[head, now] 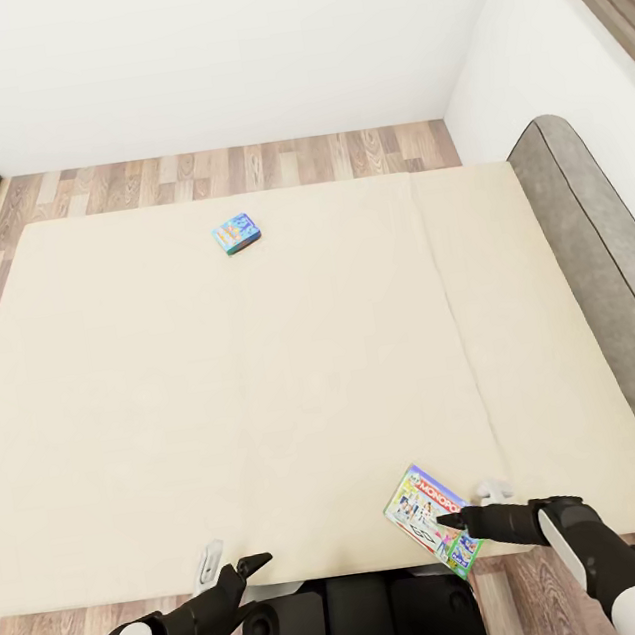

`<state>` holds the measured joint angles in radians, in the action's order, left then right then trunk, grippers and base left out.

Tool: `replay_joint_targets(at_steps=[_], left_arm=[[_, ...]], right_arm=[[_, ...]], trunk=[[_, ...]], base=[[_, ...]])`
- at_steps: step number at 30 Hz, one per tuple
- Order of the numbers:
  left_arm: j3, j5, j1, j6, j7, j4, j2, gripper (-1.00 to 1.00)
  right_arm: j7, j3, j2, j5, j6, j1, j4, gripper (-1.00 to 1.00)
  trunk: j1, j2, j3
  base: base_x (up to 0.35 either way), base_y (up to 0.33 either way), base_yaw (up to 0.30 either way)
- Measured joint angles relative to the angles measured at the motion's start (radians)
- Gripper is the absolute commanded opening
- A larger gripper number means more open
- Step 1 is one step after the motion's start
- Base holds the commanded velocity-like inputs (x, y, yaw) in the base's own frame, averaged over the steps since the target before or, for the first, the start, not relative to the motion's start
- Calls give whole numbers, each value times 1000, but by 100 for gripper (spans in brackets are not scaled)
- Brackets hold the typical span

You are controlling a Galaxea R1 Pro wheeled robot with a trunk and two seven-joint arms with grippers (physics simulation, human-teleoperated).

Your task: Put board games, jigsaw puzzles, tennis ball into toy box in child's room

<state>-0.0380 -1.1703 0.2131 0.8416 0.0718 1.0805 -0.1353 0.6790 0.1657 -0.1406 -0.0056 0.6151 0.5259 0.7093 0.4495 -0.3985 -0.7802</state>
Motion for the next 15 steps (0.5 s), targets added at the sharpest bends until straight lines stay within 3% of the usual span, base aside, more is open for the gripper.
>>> replay_joint_targets(at_steps=[15], left_arm=[[0,0,0,0,0,0,0,100]], right_arm=[[72,0,-20,1,1,0,1,100]], trunk=[[0,0,0]], base=[[0,0,0]])
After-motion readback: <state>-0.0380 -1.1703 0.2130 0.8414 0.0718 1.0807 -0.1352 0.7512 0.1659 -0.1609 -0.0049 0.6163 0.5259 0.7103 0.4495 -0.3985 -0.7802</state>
